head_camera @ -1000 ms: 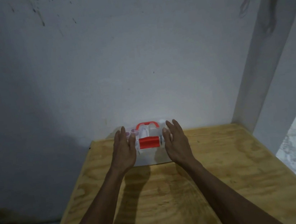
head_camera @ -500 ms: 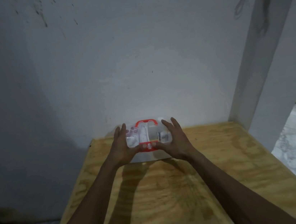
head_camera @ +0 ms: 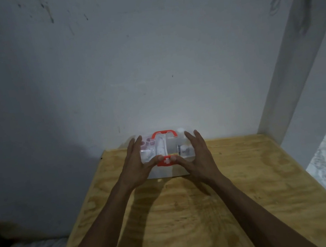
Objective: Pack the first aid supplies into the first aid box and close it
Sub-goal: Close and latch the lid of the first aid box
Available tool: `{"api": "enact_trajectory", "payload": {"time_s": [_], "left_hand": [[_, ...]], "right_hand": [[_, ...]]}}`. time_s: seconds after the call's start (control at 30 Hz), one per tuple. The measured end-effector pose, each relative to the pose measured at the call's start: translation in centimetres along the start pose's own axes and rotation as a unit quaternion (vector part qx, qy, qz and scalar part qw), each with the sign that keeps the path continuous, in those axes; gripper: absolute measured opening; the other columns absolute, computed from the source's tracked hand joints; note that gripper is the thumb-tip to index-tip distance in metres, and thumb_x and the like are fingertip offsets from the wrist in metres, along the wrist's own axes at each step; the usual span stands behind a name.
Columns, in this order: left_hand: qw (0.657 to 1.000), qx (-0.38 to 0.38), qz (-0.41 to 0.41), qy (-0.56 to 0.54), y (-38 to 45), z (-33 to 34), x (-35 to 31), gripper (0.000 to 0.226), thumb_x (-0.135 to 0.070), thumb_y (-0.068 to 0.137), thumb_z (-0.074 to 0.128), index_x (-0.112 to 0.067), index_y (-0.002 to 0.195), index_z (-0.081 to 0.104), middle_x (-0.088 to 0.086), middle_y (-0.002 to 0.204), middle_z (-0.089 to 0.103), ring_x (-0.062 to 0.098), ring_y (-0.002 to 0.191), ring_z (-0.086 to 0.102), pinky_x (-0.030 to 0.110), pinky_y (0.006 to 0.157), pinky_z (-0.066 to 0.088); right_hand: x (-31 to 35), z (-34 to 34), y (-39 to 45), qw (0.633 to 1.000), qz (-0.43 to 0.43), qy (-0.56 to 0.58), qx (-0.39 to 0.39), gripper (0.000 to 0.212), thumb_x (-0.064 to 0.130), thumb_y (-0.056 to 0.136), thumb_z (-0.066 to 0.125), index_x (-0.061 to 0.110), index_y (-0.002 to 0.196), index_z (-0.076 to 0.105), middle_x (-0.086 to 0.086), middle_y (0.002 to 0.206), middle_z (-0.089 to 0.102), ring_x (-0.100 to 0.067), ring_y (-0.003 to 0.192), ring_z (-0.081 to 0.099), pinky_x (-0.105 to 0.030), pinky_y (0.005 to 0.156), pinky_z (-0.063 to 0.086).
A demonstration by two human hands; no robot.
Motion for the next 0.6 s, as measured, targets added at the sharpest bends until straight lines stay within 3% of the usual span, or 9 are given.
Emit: {"api": "enact_trajectory", "payload": {"time_s": [0.1,0.5,0.6], "left_hand": [[1.000,-0.001,0.015,0.006,0.1,0.0,0.2,0.101,-0.069,0.072,0.060,-0.024,0.153,0.018,0.002,0.161,0.019,0.024,0.147,0.023,0.047,0.115,0.028],[1.000,0.005,0.007,0.004,4.0,-0.1,1.8,0.108,-0.082,0.065,0.053,-0.025,0.151,0.020,0.003,0.159,0.025,0.026,0.144,0.028,0.045,0.113,0.031],[1.000,0.001,0.010,0.005,4.7,0.0,1.7,0.104,-0.072,0.068,0.056,-0.023,0.153,0.019,0.002,0.161,0.020,0.022,0.148,0.020,0.040,0.114,0.026]], "right_hand": [[0.0,-0.1,0.3,1.000,0.003,-0.014,0.001,0.094,0.068,0.075,0.064,0.037,0.152,0.020,0.007,0.165,0.001,-0.018,0.149,0.013,-0.046,0.115,0.023],[-0.4,1.3,4.4,1.000,-0.001,-0.017,0.013,0.091,0.062,0.076,0.068,0.030,0.151,0.027,0.001,0.165,0.002,-0.022,0.150,0.014,-0.044,0.114,0.027],[-0.8,1.7,5.4,1.000,0.000,-0.011,0.014,0.093,0.065,0.074,0.068,0.032,0.151,0.026,0.002,0.165,0.001,-0.021,0.149,0.015,-0.042,0.113,0.028]]}}
Point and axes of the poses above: each hand's wrist, its own y-axis towards the middle knuckle, its own z-axis out of the palm, x = y × z, the point moved 6 cm from there along y, towards the middle knuckle
